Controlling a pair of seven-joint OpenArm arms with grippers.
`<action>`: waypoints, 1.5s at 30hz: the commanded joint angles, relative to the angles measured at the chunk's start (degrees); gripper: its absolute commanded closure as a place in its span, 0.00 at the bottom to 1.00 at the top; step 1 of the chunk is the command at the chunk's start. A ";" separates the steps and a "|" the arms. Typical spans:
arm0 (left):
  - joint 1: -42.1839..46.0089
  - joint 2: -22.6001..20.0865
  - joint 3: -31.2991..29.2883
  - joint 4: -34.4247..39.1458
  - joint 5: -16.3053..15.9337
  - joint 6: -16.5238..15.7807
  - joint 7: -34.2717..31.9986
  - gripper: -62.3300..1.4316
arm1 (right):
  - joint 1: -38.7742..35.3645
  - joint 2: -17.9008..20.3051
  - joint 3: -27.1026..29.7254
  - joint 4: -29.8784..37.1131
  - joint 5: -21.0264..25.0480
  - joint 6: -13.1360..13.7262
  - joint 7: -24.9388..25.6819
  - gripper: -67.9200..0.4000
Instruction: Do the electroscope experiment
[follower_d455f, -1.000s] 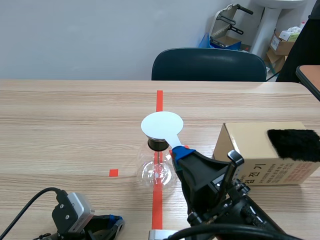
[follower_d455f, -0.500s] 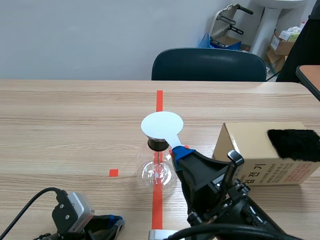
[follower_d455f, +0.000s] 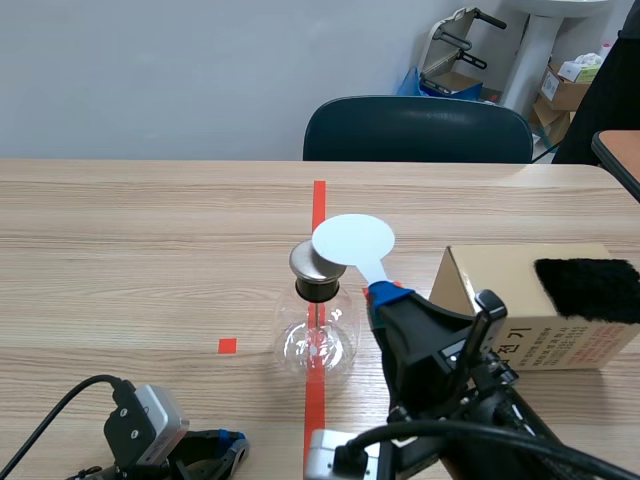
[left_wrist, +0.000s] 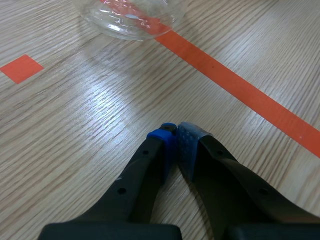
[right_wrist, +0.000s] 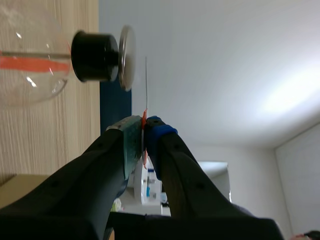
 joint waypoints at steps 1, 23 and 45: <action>2.82 0.28 1.46 -0.76 1.14 -0.96 3.10 0.92 | 0.70 0.15 0.20 0.52 -0.09 -0.61 -2.08 0.97; 1.42 2.16 1.46 1.55 0.70 -0.96 2.49 0.92 | 0.68 0.15 0.20 0.52 -0.09 -0.61 -19.67 0.97; -1.68 2.19 1.44 9.55 0.70 0.72 3.19 0.92 | 0.70 0.15 0.15 0.52 -0.09 -0.63 9.27 0.97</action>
